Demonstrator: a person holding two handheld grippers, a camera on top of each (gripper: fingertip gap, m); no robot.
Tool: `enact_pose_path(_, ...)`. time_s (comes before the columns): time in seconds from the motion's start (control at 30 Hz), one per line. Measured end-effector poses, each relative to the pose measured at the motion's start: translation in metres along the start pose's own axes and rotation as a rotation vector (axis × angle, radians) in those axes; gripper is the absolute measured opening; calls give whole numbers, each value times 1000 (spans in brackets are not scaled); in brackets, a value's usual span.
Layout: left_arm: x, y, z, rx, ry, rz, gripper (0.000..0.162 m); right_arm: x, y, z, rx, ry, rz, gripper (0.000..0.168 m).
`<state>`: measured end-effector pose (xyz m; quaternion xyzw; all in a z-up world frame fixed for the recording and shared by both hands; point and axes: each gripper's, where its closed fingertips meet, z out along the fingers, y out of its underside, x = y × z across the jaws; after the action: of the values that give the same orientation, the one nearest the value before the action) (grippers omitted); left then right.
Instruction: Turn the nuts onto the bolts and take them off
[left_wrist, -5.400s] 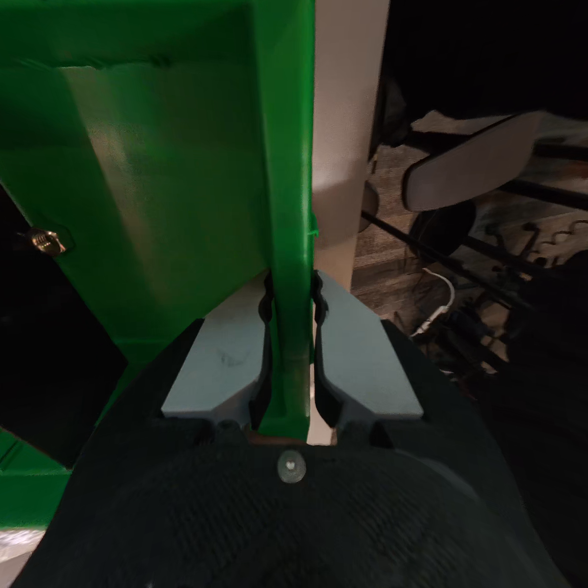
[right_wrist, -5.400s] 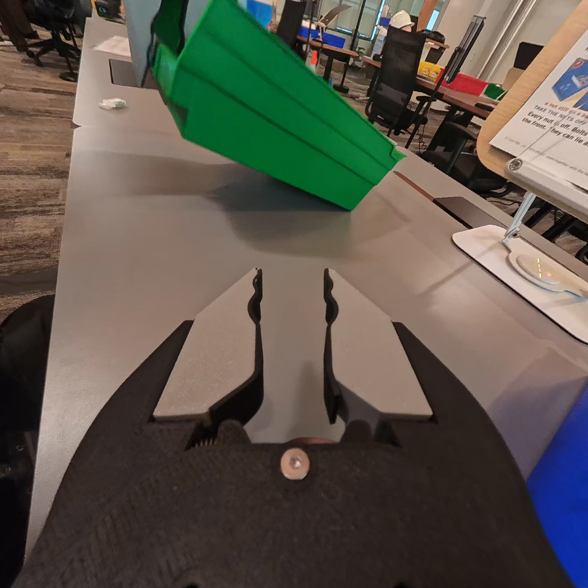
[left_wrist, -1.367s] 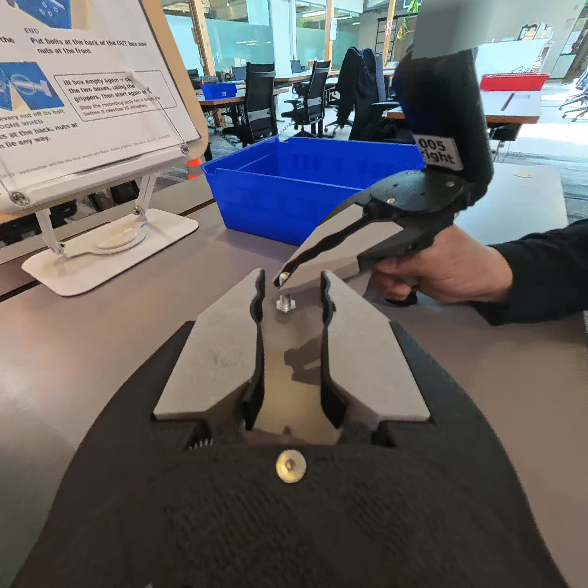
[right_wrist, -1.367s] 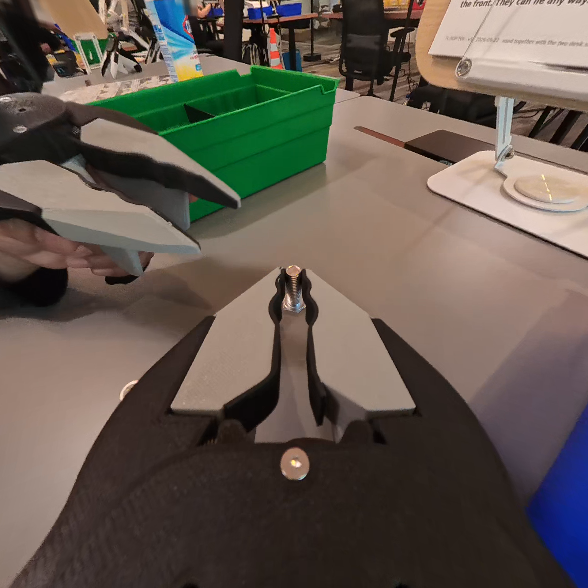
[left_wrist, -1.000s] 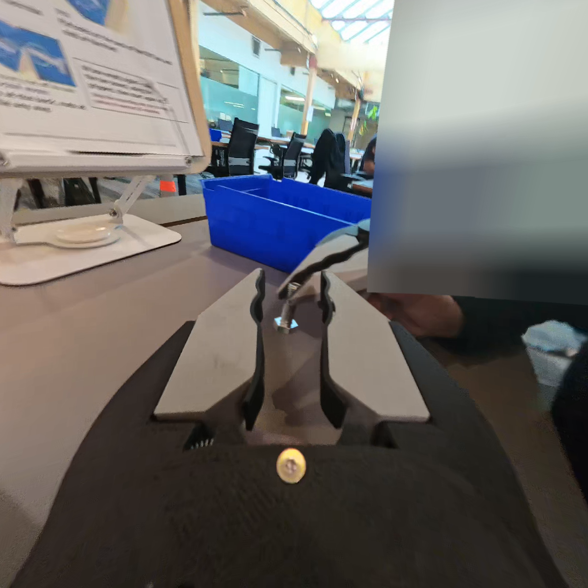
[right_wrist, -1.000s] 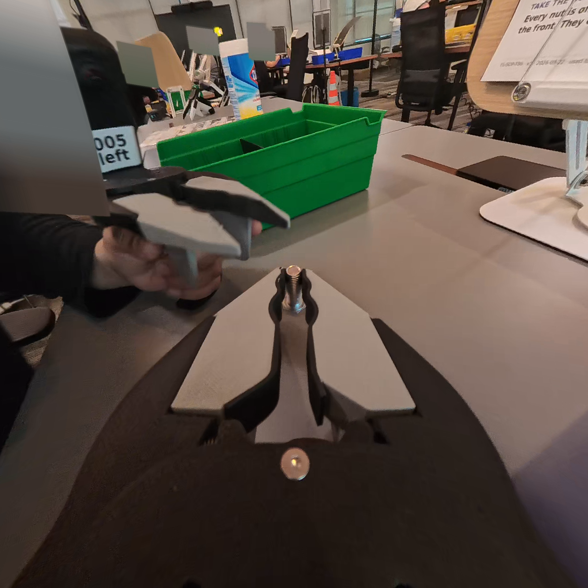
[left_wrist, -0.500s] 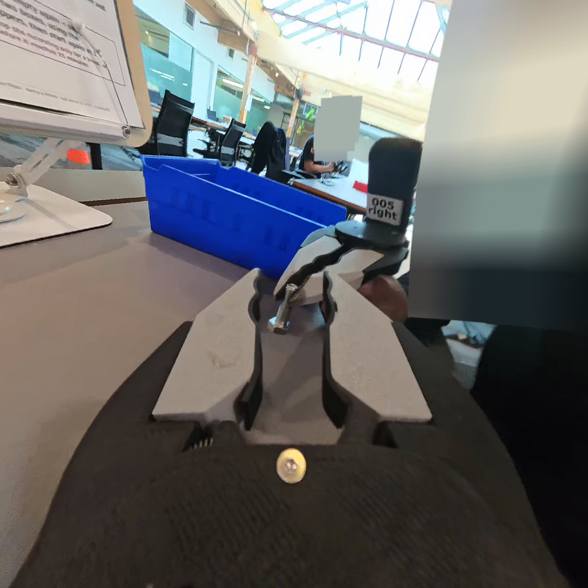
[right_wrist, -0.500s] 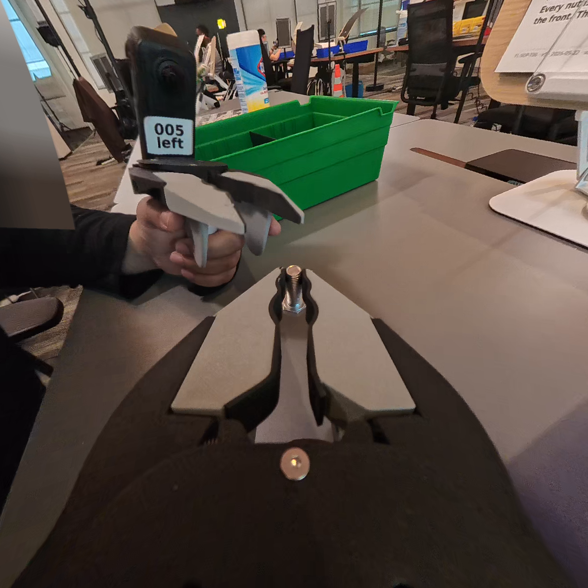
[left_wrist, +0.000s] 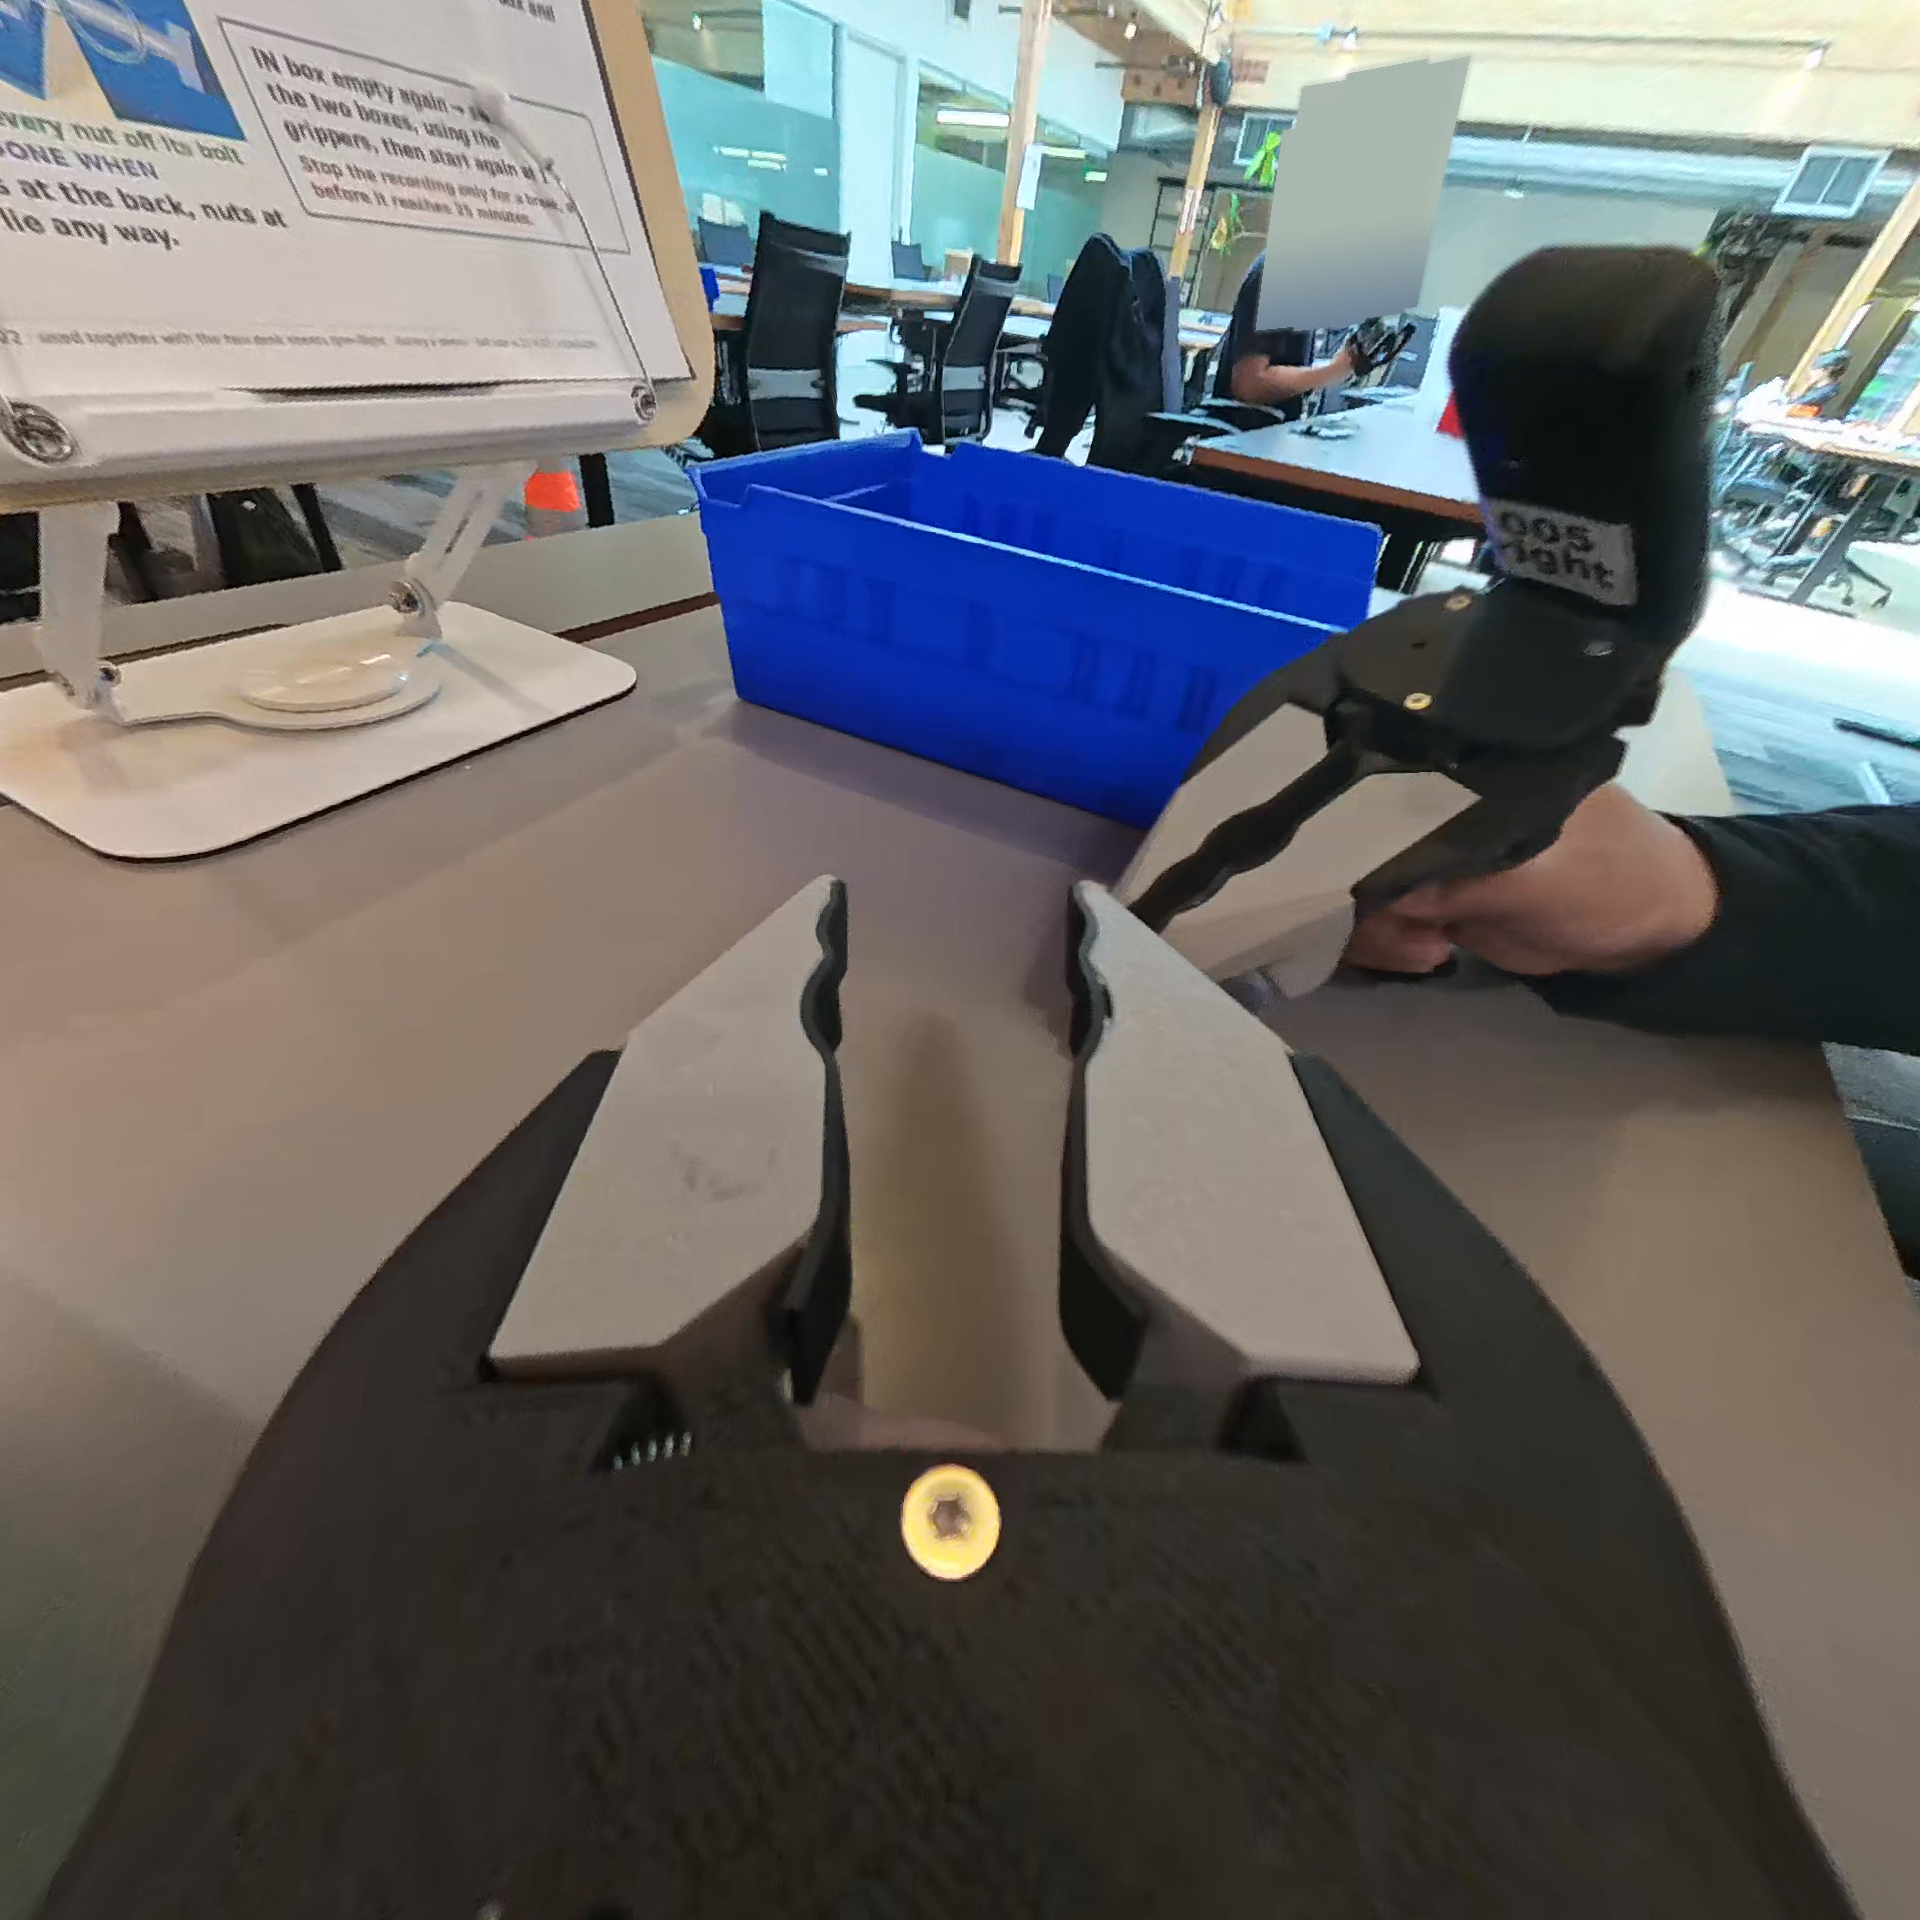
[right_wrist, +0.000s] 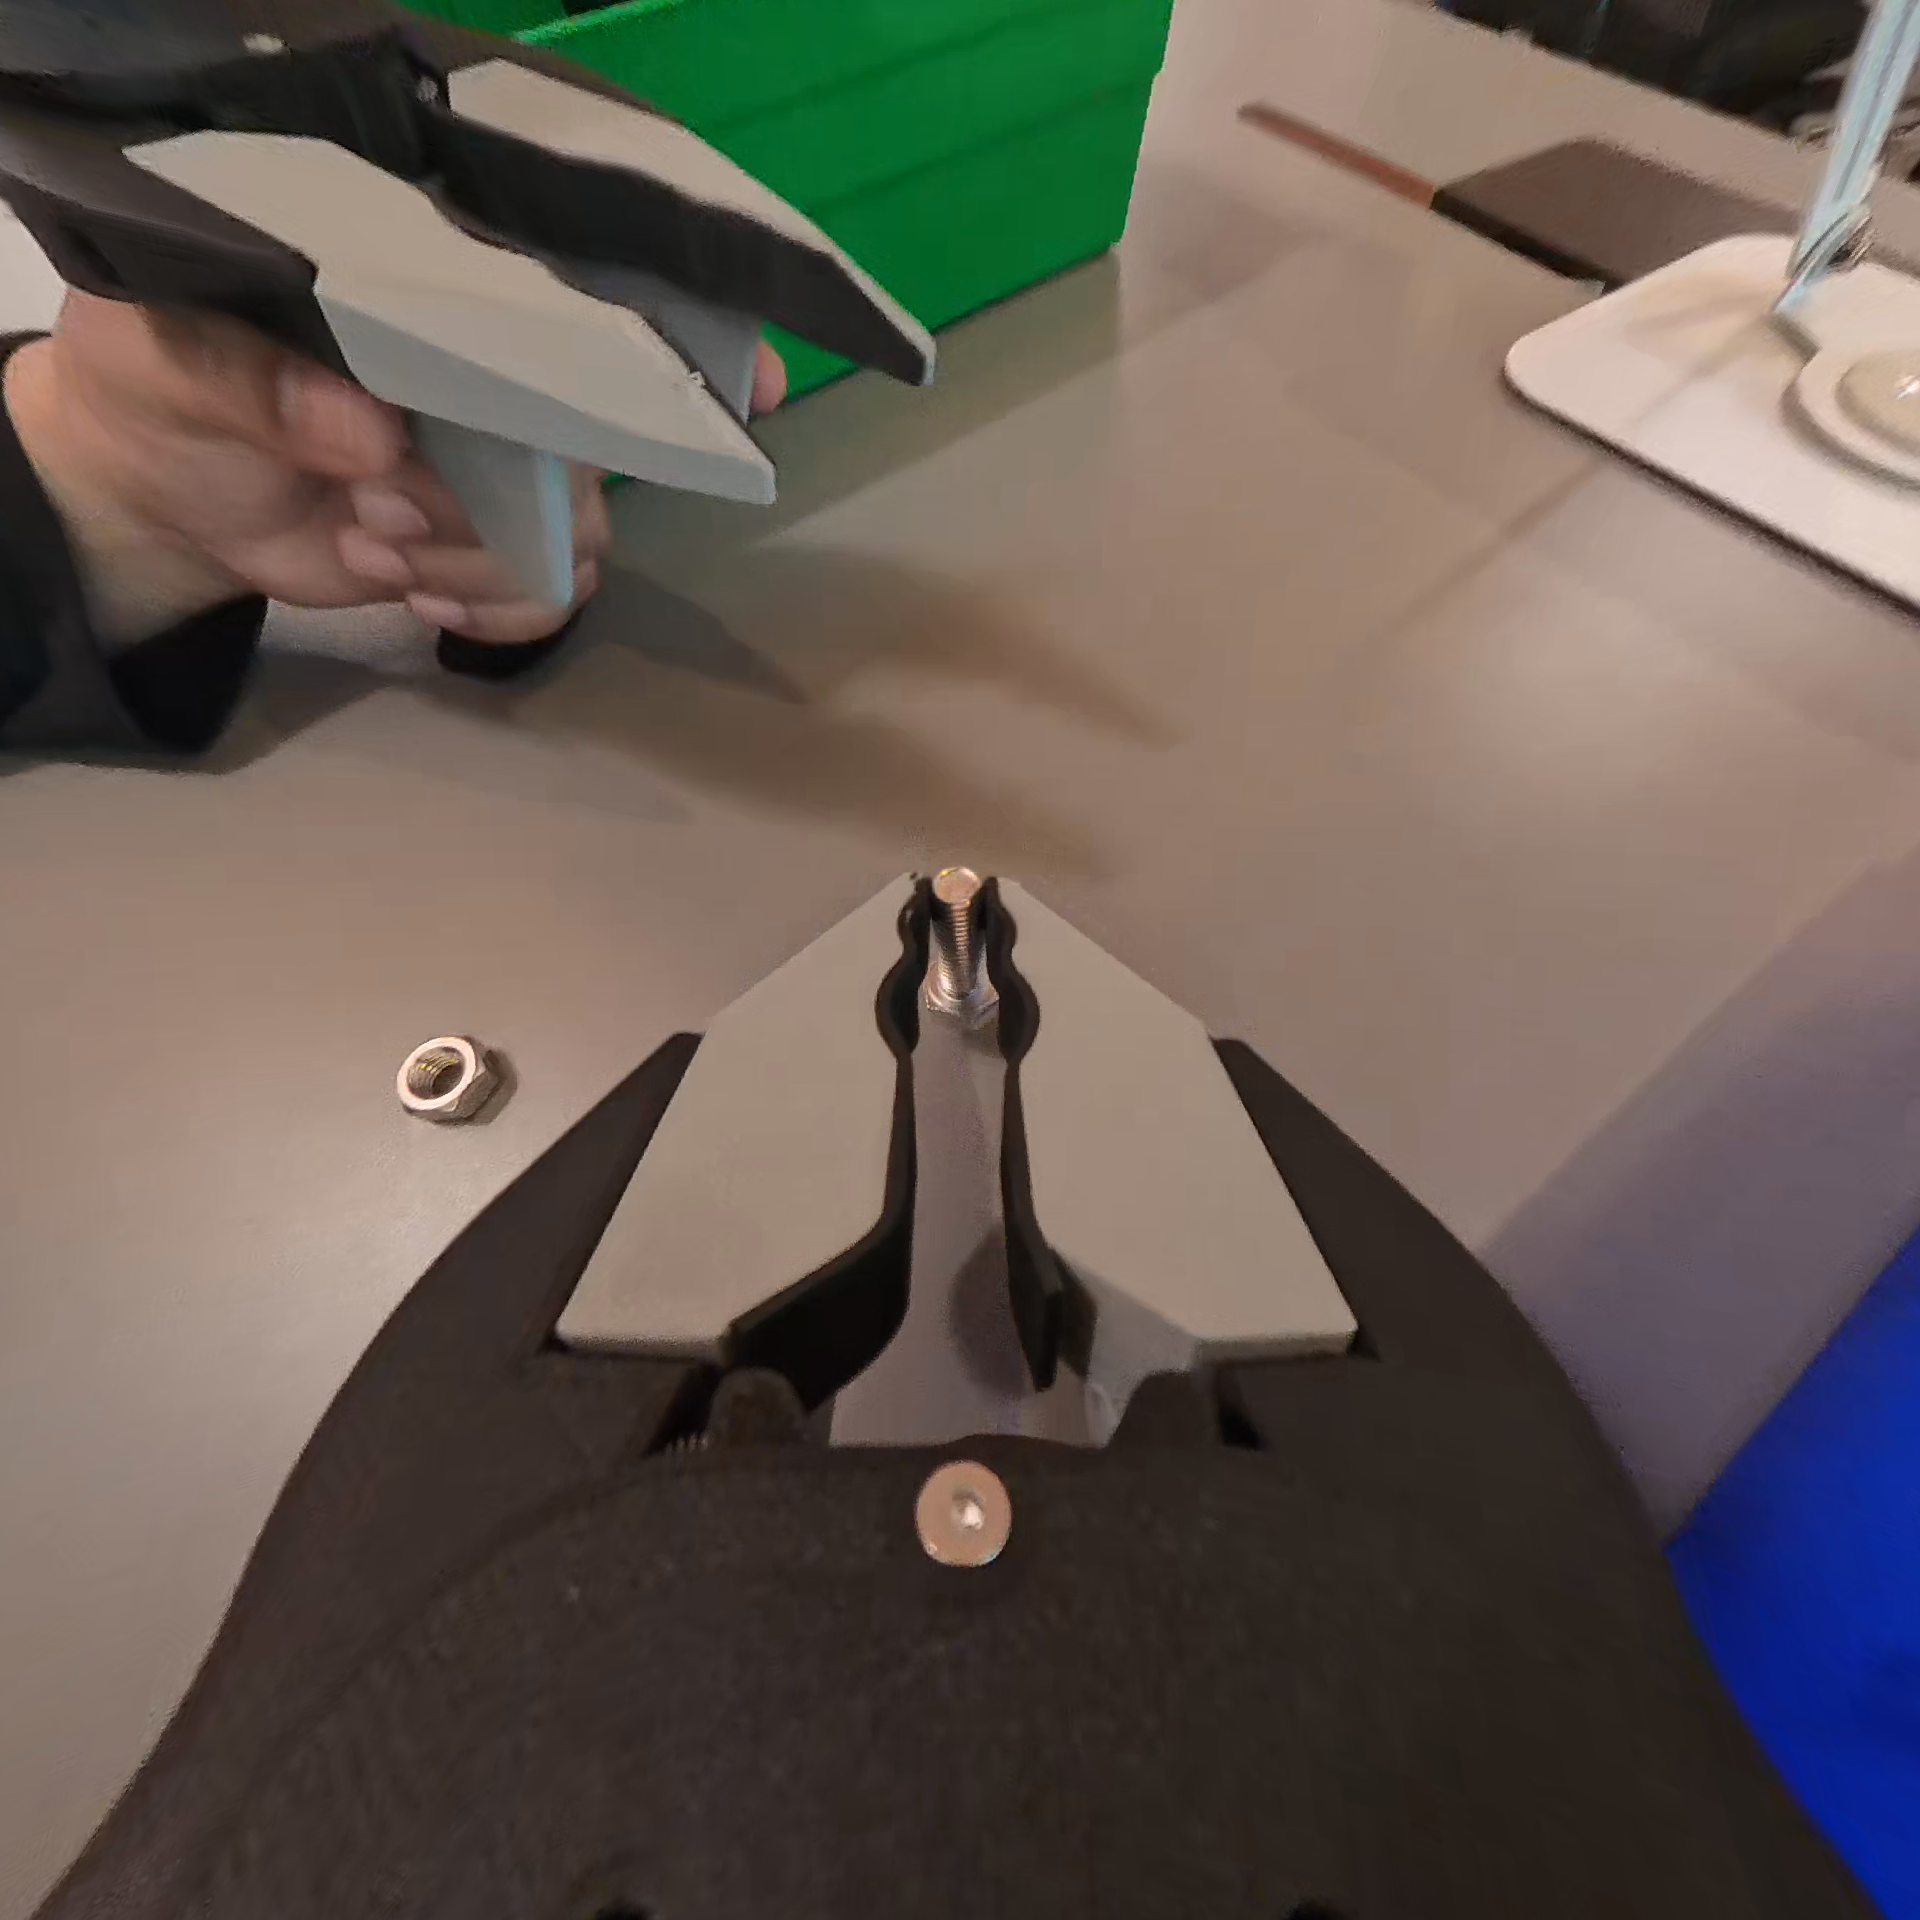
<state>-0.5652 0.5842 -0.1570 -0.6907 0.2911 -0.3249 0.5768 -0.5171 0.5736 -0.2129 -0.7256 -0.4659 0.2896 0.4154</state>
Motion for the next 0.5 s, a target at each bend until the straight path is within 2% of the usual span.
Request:
enact_pose_path(0.1,1,3,1,-27,-1,14,40,-5,-1,0,2,-27,-13,8)
enact_pose_path(0.4,-3,8,2,-67,-36,52,41,-2,-9,-10,62,0,3,31)
enact_pose_path(0.5,-7,10,2,-83,-49,39,41,-31,-23,-22,152,-138,-53,31)
